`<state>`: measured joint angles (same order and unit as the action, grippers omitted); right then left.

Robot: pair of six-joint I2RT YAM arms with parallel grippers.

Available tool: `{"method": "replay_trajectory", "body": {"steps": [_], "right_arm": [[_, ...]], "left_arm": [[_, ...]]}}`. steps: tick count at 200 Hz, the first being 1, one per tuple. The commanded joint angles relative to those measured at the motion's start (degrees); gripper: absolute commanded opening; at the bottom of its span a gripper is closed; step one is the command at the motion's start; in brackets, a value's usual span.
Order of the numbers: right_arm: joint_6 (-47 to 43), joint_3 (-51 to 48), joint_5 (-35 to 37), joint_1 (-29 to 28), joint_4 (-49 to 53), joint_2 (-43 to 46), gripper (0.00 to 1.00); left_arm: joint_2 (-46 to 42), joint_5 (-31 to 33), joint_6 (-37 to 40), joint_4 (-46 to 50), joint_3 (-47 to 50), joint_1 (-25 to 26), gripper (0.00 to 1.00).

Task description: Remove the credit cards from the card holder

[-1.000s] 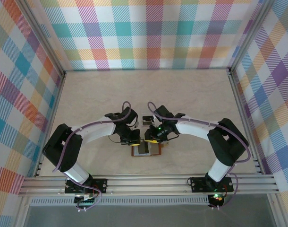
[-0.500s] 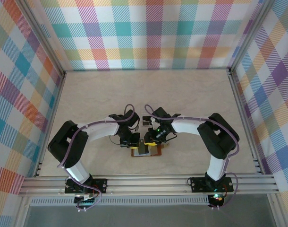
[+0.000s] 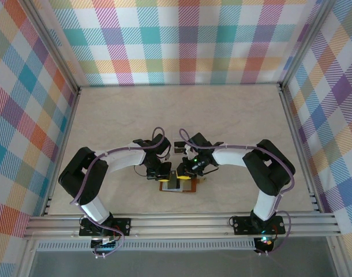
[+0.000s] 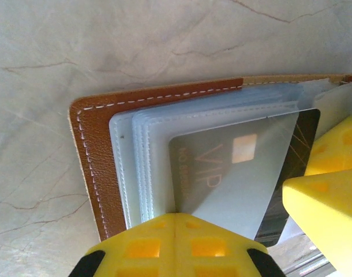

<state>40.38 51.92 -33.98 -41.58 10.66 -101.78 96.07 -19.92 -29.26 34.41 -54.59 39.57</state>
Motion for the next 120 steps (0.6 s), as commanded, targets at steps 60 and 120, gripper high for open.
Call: {"method": "replay_trajectory", "body": {"steps": [60, 120], "right_arm": [[0.75, -1.94, 1.11, 1.99, 2.15, 3.40, 0.06], [-4.81, 1.30, 6.76, 3.44, 14.54, 7.82, 0.03]], "left_arm": [[3.86, 4.06, -0.47, 2.08, 3.32, 0.59, 0.05], [0.53, 2.57, -2.59, 0.83, 3.54, 0.59, 0.08]]}}
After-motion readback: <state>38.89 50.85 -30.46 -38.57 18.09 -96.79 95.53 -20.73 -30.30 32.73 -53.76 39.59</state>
